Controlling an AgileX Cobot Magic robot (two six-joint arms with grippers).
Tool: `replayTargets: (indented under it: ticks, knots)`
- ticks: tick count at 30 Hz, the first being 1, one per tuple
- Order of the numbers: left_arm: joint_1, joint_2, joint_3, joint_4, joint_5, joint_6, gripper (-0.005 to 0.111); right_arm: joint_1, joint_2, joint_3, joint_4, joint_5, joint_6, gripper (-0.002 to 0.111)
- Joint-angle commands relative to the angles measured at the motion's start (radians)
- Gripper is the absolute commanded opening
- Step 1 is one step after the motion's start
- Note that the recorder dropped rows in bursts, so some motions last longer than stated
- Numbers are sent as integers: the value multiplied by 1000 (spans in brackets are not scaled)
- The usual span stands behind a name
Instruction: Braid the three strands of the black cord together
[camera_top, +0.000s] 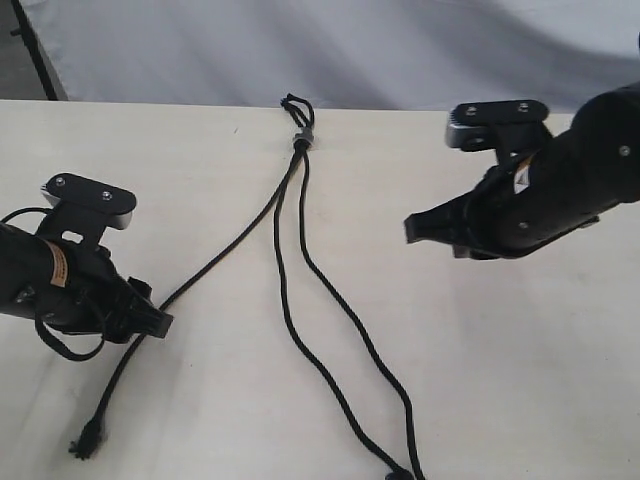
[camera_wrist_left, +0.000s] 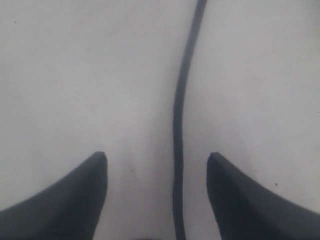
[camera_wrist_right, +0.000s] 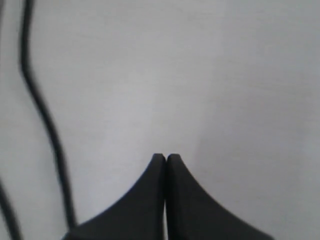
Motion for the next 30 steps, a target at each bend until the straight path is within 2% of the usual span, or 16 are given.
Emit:
replayTargets:
  ticks: [1, 5, 7, 12, 20, 22, 25, 30]
  knots:
    - [6, -7, 7, -5, 11, -9, 57, 171, 1, -15, 49, 19, -49, 10]
    - [6, -7, 7, -7, 48, -25, 57, 317, 16, -15, 49, 19, -30, 40]
    - [6, -7, 7, -5, 70, -23, 57, 363, 44, -15, 55, 19, -16, 50]
    - [6, -7, 7, -5, 77, -21, 57, 410, 140, -17, 102, -1, -16, 52]
    - [6, -7, 7, -5, 77, -21, 57, 412, 270, -56, 115, -12, -26, 52]
    - [6, -7, 7, -5, 77, -21, 57, 412, 298, -71, 111, -8, -32, 50]
    - [6, -7, 7, -5, 77, -21, 57, 412, 337, -76, 108, -12, -56, 37]
    - [6, -7, 7, -5, 74, -21, 57, 412, 358, -78, 108, -1, -104, 3]
